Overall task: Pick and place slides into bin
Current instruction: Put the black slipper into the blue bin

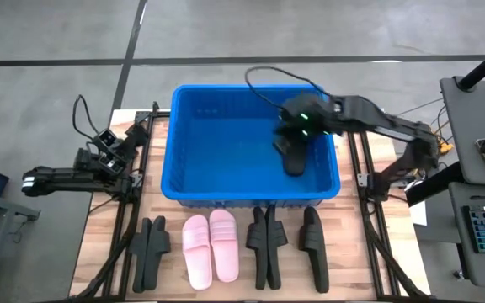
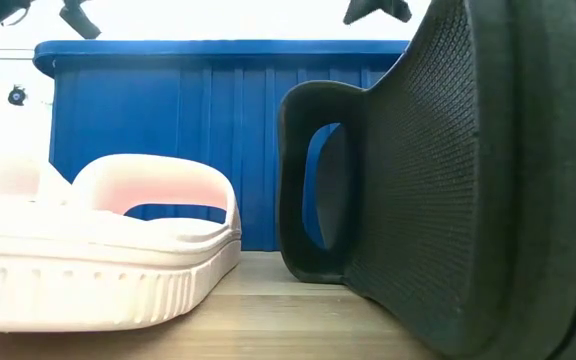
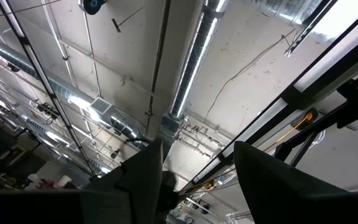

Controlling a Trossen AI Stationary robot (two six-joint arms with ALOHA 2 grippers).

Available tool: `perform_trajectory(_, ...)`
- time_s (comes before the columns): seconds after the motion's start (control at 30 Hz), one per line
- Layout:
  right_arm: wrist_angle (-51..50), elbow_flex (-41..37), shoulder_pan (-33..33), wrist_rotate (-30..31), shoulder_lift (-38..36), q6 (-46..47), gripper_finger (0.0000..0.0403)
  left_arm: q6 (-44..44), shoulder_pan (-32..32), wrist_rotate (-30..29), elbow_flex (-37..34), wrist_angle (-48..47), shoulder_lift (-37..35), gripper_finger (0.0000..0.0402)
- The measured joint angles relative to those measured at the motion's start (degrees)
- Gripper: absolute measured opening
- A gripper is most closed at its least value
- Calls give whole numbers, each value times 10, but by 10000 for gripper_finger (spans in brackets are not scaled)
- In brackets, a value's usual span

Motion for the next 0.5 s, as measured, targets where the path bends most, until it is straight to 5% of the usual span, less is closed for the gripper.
perform_trajectory(0.27,36,11,210,85,-48,-13,9,0,0,-5,-1,0,2,183)
perform_trajectory(0.5,32,19,307,90,-32,-21,29,19,0,-45,-1,1,1,183)
